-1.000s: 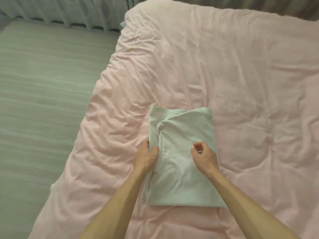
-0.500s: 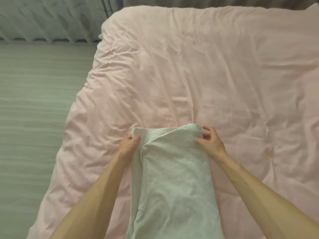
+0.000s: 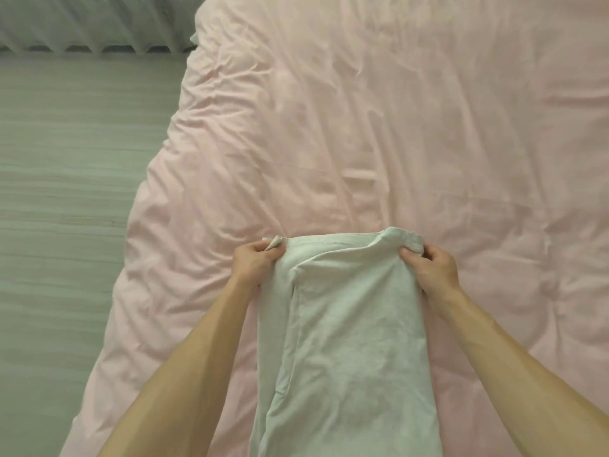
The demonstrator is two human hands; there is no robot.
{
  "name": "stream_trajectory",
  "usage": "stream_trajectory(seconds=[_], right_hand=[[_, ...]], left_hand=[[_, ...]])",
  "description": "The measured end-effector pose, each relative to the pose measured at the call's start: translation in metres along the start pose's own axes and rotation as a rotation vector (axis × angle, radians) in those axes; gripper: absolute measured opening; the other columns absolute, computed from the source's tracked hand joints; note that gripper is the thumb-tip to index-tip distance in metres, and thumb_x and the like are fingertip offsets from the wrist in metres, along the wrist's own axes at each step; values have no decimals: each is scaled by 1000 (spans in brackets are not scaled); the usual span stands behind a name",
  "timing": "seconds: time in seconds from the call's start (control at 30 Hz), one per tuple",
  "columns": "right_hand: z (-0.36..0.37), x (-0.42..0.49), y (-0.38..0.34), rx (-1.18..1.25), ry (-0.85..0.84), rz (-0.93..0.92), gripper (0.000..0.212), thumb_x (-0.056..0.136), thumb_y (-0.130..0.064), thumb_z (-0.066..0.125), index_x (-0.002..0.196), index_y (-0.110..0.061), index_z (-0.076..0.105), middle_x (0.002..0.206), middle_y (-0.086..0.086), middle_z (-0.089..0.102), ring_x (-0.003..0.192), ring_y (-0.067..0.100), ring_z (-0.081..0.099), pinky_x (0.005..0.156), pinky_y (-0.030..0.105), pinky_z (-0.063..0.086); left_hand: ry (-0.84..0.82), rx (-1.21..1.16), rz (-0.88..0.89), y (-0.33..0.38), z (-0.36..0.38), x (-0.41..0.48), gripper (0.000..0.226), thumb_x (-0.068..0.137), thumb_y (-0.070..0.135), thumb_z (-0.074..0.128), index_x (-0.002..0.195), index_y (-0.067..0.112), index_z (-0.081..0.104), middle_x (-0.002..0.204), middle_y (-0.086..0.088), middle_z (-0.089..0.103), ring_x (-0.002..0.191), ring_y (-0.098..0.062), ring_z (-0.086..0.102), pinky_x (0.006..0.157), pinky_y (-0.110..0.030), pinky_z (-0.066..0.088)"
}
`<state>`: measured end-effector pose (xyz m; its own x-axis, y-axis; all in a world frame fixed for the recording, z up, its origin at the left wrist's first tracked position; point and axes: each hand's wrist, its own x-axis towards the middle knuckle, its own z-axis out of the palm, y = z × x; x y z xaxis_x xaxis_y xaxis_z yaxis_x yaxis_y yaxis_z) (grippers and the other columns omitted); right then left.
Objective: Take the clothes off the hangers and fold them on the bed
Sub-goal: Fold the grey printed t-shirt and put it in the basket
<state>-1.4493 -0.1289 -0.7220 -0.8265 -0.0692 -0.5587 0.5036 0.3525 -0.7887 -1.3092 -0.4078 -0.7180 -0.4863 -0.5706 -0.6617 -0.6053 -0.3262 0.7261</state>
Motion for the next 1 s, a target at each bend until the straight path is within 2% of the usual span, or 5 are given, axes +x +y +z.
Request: stream_trajectory(seconds=[0.17, 0.3, 0.43, 0.7, 1.0], right_hand=[[30, -27, -6, -630, 399, -377, 43, 83, -20, 70, 122, -8, 57, 124, 16, 54, 116, 38, 49, 93, 44, 41], [76, -64, -16, -766, -16, -884, 45, 81, -15, 66, 125, -14, 60, 125, 7, 55, 108, 29, 56, 92, 40, 46], [119, -79, -28, -1013, -541, -671, 52, 95, -22, 54, 145, -27, 43, 145, -1, 42, 123, 26, 54, 96, 41, 48], [133, -80, -44, -917, -430, -765, 20, 95, -24, 56, 112, -23, 67, 113, -1, 60, 104, 24, 60, 87, 42, 50], [105, -102, 13, -828, -183, -847, 49, 95, -25, 54, 142, -12, 50, 151, 11, 46, 140, 27, 41, 113, 43, 37]], left_hand=[[164, 296, 240, -8, 2, -25, 44, 82, 43, 75, 122, 32, 59, 105, 15, 64, 103, -13, 63, 89, -35, 52], [354, 379, 370, -35, -1, -75, 50, 87, 42, 70, 129, 24, 48, 111, 6, 51, 98, -18, 57, 81, -35, 49], [329, 708, 396, -76, 0, -126, 30, 85, 54, 67, 94, 26, 62, 95, 6, 55, 93, -21, 59, 74, -37, 50], [110, 559, 111, -111, -15, -154, 42, 92, 55, 54, 66, 23, 44, 87, 3, 51, 93, -26, 55, 83, -40, 47], [506, 793, 357, -138, -1, -162, 36, 91, 34, 60, 123, 17, 57, 122, -10, 61, 108, -34, 61, 82, -46, 51]])
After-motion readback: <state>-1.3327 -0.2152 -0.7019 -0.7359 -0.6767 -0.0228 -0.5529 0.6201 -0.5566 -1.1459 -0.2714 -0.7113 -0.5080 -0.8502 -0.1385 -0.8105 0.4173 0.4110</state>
